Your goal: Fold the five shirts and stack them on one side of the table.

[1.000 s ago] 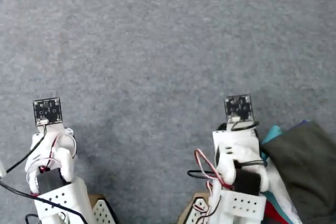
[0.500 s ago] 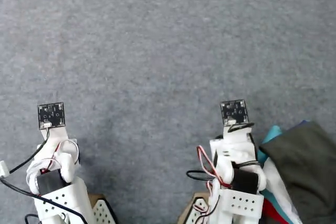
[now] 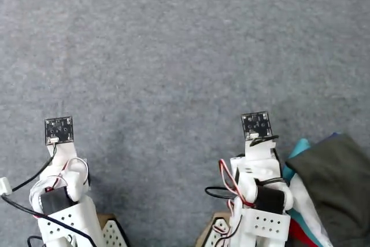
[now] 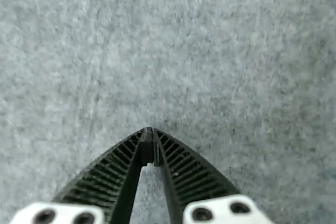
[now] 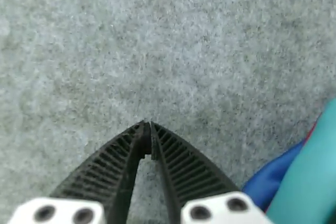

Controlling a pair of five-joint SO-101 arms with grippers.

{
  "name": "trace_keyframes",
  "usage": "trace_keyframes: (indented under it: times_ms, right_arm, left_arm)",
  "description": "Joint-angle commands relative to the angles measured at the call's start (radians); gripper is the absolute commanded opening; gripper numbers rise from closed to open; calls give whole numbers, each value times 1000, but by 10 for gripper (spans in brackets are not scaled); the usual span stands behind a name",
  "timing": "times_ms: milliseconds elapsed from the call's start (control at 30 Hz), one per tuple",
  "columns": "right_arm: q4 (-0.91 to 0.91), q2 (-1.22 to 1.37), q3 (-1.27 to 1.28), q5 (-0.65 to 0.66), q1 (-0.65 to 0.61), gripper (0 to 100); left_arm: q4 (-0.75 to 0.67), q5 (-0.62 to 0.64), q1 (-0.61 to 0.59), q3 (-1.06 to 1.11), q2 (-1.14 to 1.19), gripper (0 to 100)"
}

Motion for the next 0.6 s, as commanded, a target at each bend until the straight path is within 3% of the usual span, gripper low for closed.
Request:
trace_keyframes:
  times_ms: [0, 567]
  right_arm:
    - [5, -53, -1, 3, -10, 5]
    - [5, -53, -1, 3, -8, 5]
  left_arm:
    - [5, -3, -5, 9, -19, 20]
    - [5, -5, -5, 9, -19, 20]
